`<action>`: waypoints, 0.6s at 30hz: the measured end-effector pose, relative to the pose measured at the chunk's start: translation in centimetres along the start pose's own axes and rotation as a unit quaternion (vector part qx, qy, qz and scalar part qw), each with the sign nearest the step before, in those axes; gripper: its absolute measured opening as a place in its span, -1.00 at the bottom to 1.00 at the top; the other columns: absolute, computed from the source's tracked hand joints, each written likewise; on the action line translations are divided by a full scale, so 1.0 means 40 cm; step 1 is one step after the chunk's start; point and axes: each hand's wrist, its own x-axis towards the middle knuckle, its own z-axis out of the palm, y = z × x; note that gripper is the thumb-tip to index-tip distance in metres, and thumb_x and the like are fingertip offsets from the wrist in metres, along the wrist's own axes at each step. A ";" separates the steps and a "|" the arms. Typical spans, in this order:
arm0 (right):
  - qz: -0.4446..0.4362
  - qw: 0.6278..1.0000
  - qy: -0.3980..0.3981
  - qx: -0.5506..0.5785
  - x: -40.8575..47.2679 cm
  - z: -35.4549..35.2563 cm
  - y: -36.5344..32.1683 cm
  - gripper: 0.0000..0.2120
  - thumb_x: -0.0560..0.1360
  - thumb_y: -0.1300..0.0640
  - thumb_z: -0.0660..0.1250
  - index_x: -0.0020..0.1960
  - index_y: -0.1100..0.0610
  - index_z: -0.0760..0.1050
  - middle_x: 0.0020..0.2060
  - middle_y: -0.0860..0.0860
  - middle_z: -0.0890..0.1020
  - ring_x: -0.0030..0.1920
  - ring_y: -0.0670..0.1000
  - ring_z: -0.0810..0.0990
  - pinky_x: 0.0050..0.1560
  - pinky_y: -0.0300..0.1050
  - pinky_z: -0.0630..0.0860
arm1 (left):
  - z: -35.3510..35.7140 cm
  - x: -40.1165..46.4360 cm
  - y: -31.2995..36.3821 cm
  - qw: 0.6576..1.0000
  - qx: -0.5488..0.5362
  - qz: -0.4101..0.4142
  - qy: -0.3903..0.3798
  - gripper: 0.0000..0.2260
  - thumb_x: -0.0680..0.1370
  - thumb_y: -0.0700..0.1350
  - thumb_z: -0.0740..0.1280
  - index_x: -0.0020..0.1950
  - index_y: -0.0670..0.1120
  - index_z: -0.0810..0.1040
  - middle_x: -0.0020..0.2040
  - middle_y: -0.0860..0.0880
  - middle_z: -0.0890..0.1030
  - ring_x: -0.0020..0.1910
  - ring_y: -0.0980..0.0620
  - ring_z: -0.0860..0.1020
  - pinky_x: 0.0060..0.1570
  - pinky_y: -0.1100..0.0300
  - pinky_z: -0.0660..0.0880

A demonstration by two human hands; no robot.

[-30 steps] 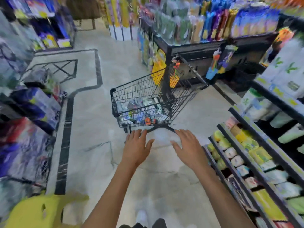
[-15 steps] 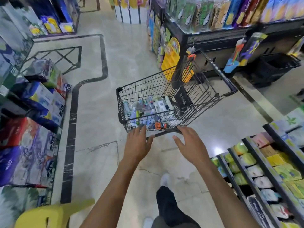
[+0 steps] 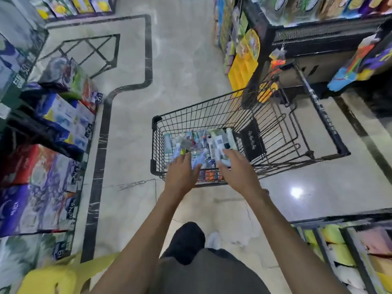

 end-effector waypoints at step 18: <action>0.172 0.971 -0.135 0.097 0.742 0.240 0.134 -0.55 0.65 -0.05 0.32 0.48 0.08 0.40 0.34 0.08 0.53 0.26 0.10 0.52 0.06 -0.16 0.34 | 0.285 0.632 -0.160 0.889 -0.307 -0.328 -0.091 -0.38 0.65 0.13 0.29 0.58 -0.21 0.28 0.45 -0.25 0.47 0.35 -0.25 0.51 0.26 -0.05 0.49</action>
